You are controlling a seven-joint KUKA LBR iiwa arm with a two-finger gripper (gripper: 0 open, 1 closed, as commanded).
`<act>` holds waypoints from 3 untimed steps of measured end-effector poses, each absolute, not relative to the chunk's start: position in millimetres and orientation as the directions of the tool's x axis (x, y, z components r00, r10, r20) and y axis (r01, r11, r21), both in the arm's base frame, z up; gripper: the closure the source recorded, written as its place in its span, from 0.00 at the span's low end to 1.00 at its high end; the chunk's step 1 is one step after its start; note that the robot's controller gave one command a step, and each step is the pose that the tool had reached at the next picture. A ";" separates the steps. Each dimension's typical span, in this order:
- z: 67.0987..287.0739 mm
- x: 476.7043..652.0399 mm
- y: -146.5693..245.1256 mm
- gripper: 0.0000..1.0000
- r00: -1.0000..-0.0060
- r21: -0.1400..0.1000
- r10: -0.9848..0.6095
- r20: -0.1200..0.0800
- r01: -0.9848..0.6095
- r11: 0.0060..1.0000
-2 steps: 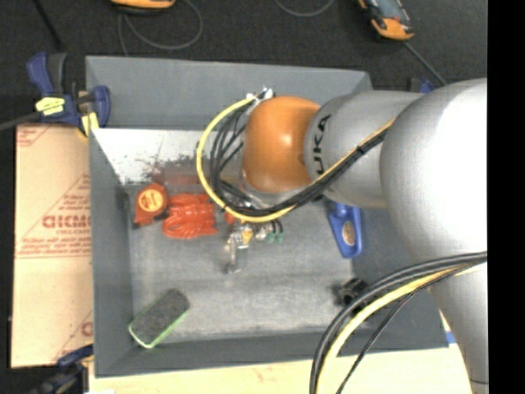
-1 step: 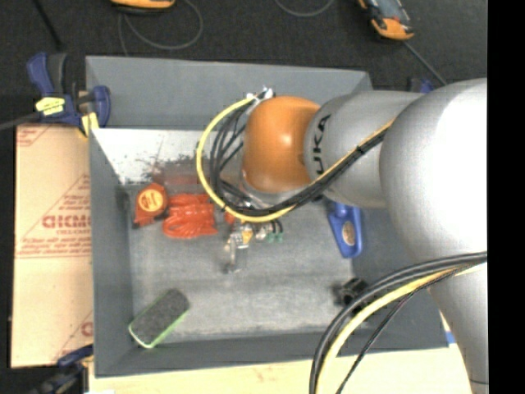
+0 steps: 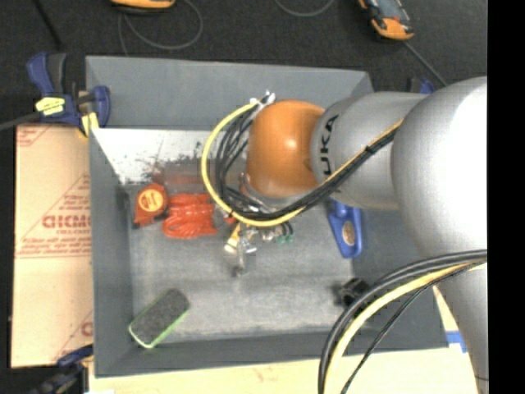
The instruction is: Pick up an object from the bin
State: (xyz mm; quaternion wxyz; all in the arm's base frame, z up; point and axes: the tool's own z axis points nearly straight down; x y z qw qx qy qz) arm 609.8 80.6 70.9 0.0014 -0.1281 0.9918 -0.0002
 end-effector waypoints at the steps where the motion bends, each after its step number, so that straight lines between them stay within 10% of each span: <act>1: 71.0 605.8 27.3 0.00 -0.883 -0.001 -0.469 -0.003 -0.469 0.883; 2: 71.1 614.9 -0.2 1.00 -0.955 0.000 -0.296 -0.006 -0.296 0.955; 3: 71.1 614.9 -0.2 1.00 -0.956 0.000 -0.295 -0.006 -0.295 0.956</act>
Offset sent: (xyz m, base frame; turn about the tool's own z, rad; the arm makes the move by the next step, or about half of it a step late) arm 0.0037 -0.0804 -0.0009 -0.0463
